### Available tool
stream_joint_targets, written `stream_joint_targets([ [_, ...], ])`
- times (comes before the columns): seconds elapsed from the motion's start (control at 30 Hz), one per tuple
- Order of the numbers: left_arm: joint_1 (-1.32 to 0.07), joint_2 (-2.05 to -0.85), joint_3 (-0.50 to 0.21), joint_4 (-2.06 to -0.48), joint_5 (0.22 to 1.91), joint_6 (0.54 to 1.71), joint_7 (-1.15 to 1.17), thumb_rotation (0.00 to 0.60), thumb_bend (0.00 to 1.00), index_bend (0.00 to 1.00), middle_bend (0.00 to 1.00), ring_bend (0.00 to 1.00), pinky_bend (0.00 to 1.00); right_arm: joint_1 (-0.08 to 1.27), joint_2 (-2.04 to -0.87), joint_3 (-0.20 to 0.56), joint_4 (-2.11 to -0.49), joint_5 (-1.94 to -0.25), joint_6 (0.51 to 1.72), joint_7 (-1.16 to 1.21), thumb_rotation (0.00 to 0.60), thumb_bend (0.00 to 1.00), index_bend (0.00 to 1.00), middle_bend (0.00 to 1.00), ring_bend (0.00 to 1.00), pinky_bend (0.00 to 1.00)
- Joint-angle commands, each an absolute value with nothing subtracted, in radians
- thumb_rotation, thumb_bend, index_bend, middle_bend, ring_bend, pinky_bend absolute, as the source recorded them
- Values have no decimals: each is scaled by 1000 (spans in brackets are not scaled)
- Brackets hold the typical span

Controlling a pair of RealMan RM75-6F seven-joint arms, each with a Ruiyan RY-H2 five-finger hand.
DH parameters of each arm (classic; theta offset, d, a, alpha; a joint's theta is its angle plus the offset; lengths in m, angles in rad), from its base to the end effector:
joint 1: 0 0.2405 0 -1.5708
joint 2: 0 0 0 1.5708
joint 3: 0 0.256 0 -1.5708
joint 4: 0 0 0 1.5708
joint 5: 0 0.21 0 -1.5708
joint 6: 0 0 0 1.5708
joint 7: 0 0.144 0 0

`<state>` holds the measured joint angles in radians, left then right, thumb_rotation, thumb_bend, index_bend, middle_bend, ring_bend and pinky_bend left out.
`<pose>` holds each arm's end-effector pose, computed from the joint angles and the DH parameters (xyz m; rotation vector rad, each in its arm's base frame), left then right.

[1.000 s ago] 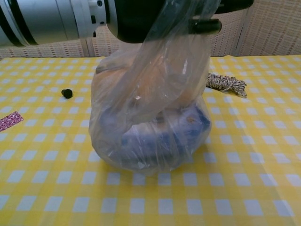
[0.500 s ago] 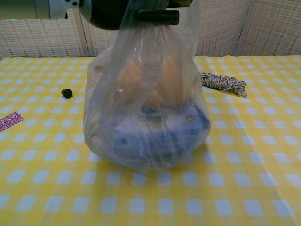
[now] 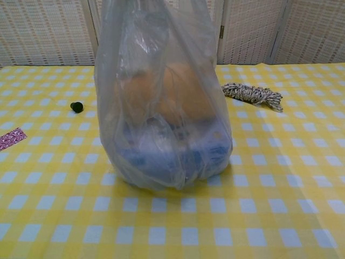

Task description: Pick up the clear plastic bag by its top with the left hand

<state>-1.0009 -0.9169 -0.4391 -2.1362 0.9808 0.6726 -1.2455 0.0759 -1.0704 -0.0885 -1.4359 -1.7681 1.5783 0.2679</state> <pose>0.0318 0.3112 0.1269 1.1707 2.2504 1.4004 -0.3213 -0.1468 0.1682 1.6352 -0.9205 1.0151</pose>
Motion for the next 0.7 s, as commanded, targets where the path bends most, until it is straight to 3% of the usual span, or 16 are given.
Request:
stream_joint_targets([
  [0.03,-954,-781,-556,-2165,932,610,-1311,600,436,570,839,794,1000,77,-1071,-90,-1438,-1769,1575,269,600,336,0,0,0,0],
  [0.37,-930,-543,-796,-2148,783,503,-1386,600,438,561,839,794,1000,78,-1085,-88,-1444,-1743,1543,246,600,335,0,0,0,0],
  [0.57,-997,-435,-874,-2092,651,390,-1356,600,441,559,839,792,1000,70,-1087,-83,-1452,-1736,1555,230,600,335,0,0,0,0],
  [0.7,-1008,-425,-887,-2082,603,363,-1335,600,441,560,839,792,1000,66,-1083,-83,-1454,-1738,1566,244,600,335,0,0,0,0],
])
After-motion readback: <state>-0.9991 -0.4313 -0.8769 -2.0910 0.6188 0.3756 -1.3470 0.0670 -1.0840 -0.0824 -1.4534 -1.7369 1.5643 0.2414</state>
